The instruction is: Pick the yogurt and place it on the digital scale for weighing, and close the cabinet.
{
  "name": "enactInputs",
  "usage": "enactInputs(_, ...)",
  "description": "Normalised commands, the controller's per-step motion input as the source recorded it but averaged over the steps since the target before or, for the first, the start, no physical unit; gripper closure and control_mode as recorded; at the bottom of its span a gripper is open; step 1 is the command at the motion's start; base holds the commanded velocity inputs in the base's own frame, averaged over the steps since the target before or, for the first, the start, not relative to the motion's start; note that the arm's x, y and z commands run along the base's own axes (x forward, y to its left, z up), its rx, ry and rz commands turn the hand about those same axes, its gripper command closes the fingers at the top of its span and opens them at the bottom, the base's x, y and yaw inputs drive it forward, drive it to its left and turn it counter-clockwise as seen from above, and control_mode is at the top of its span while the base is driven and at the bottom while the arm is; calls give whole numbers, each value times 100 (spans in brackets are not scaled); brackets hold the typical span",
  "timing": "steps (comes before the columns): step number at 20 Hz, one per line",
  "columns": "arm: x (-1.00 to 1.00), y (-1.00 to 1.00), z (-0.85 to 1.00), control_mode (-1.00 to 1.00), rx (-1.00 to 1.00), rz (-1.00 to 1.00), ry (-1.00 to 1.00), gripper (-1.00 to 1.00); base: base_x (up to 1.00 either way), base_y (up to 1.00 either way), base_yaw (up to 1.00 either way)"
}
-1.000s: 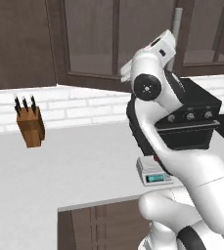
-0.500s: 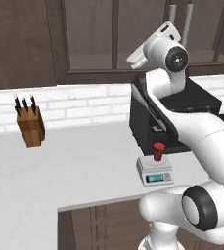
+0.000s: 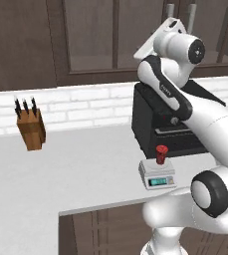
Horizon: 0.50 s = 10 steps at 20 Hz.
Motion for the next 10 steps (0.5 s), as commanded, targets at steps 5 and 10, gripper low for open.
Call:
enactInputs(5, 75, 2, -41, -100, -1, 8, -1, -100, 0, 0, 0)
enactInputs(10, 63, 21, -49, -100, -2, 0, 0, -100, 0, 0, 0)
